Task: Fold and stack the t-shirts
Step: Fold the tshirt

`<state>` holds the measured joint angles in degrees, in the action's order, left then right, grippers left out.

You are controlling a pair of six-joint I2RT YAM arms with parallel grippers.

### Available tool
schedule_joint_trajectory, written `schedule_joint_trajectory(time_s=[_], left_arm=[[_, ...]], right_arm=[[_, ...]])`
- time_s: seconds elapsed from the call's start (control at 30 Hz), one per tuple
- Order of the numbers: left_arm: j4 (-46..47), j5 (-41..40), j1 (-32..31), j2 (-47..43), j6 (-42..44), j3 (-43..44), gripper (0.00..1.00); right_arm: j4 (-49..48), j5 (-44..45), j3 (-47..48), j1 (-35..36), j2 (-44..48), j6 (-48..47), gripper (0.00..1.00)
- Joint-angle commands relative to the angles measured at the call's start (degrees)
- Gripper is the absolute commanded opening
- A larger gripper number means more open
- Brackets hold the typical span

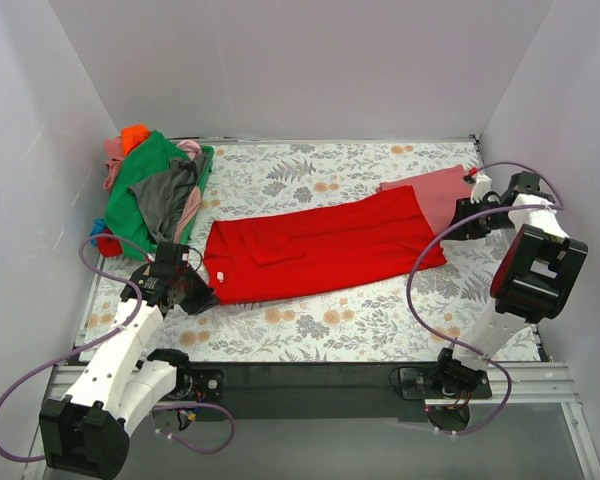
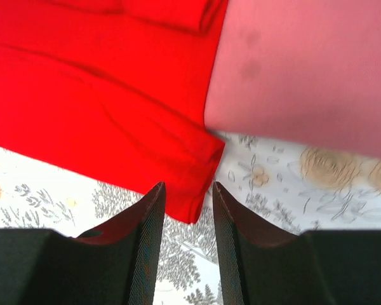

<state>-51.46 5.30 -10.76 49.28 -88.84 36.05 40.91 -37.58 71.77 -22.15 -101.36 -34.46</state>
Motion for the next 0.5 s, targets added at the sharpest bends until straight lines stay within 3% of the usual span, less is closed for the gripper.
schedule_joint_trajectory(time_s=[0.0,0.27,0.47], left_arm=[[-1.45,-1.35,0.48,-0.5,0.6,1.65,0.0],[-1.18,-1.26,0.48,-0.32,0.95,1.65,0.0],[-1.36,-1.26,0.39,-0.76,0.95,1.65,0.0]], right_arm=[[0.32,-2.23,3.99,2.2,-0.85,0.53,0.43],[-5.82,2.06,11.63,8.17,-5.85,5.0,0.42],[-8.56,11.54,20.68,11.43,-14.02,8.44,0.27]])
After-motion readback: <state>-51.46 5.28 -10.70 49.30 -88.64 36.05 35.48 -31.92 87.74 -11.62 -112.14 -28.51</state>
